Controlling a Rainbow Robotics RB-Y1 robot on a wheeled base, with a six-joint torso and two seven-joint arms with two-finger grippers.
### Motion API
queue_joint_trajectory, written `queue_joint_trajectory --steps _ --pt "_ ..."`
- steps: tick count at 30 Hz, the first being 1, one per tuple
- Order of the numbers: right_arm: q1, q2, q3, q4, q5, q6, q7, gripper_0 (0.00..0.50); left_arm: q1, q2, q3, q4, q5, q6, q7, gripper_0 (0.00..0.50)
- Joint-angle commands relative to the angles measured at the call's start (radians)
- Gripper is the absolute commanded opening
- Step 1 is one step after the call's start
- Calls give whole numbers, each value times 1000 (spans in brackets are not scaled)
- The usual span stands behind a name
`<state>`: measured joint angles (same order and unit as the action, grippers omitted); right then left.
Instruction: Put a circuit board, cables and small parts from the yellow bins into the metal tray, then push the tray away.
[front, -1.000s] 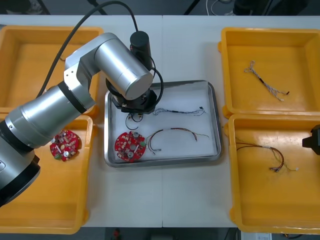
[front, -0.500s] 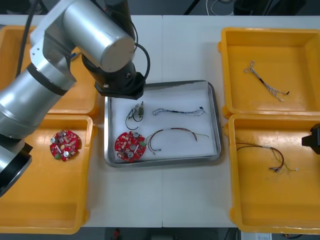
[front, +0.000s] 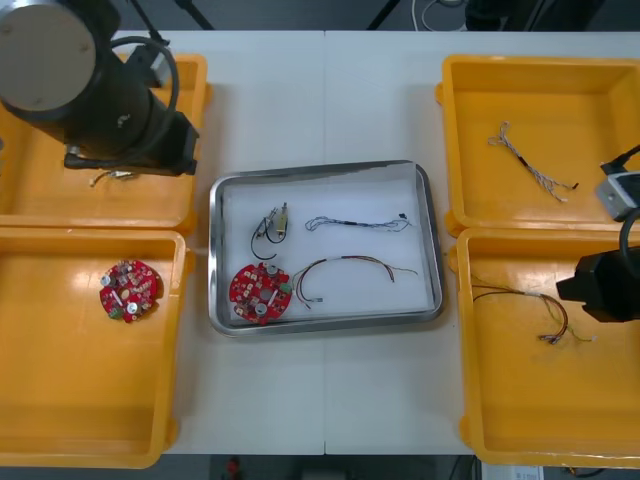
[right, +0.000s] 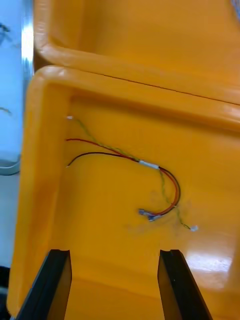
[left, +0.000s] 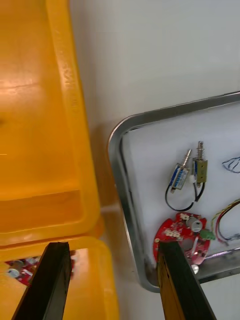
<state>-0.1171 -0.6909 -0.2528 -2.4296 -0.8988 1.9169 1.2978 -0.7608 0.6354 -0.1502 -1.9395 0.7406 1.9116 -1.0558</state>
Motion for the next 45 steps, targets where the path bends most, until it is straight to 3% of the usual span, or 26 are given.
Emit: queue_joint_trajectory --steps 1,7,15,19,27,33,38,45 --pt "-105 -58 81 -32 -84 3 -23 500 103 78 136 -95 56 8 -82 500" --pt "-257 -68 236 -32 -146 3 -20 500 212 148 248 -142 99 8 -104 500" --pt "-446 -53 520 -26 -104 3 -17 500 319 191 333 -154 83 8 -158 500" --pt "-507 -6 646 -19 -37 3 -5 500 382 198 376 -153 49 8 -231 500" --pt "-602 71 873 29 104 3 38 500 483 198 440 -165 62 8 -259 500" --pt "-688 108 1041 96 192 -3 221 500 549 198 462 -203 69 8 -260 500" --pt "-725 151 1136 182 233 -111 350 500 583 198 485 -220 83 8 -260 500" --pt "-750 180 1276 276 322 -231 394 500 617 187 502 -248 97 8 -260 500"
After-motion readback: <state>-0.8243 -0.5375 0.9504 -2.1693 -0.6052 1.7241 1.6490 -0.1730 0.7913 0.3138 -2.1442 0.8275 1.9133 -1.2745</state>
